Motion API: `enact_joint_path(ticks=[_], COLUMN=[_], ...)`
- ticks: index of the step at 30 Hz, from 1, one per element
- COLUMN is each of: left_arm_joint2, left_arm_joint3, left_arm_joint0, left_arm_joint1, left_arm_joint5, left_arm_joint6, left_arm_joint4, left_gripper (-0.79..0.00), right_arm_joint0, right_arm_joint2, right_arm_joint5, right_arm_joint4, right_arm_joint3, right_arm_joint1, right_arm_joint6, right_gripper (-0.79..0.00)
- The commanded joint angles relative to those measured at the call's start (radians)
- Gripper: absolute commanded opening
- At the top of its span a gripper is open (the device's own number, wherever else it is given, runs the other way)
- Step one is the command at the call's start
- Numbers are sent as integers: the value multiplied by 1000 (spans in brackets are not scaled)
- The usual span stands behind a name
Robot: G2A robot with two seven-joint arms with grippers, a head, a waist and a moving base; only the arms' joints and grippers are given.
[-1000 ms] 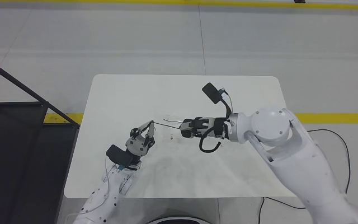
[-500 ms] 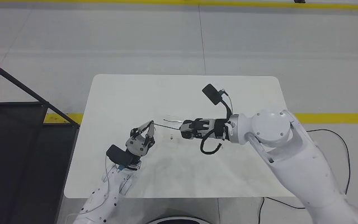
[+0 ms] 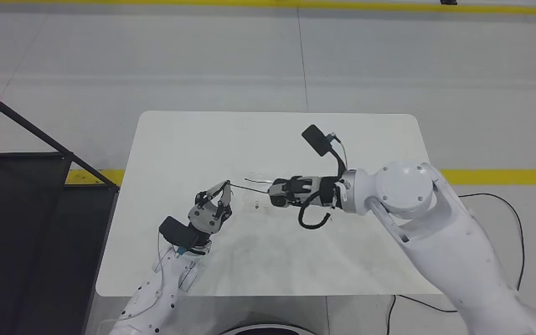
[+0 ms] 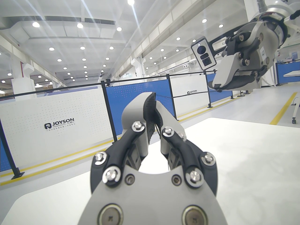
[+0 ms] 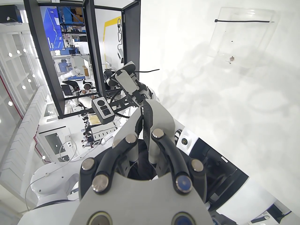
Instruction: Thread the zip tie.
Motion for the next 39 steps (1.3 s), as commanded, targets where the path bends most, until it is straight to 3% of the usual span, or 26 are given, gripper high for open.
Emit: enact_joint_path(ticks=[1, 39], left_arm_joint2=[0, 0], left_arm_joint3=[0, 0], left_arm_joint0=[0, 0], left_arm_joint1=[0, 0], left_arm_joint5=[0, 0], left_arm_joint6=[0, 0], left_arm_joint4=[0, 0], left_gripper=[-785, -785], right_arm_joint0=[2, -36], right_arm_joint2=[-2, 39], right_arm_joint5=[2, -141], right_arm_joint4=[4, 134], right_arm_joint3=[2, 36], right_arm_joint1=[-1, -6], right_arm_joint6=[-1, 12], right_gripper=[-785, -785])
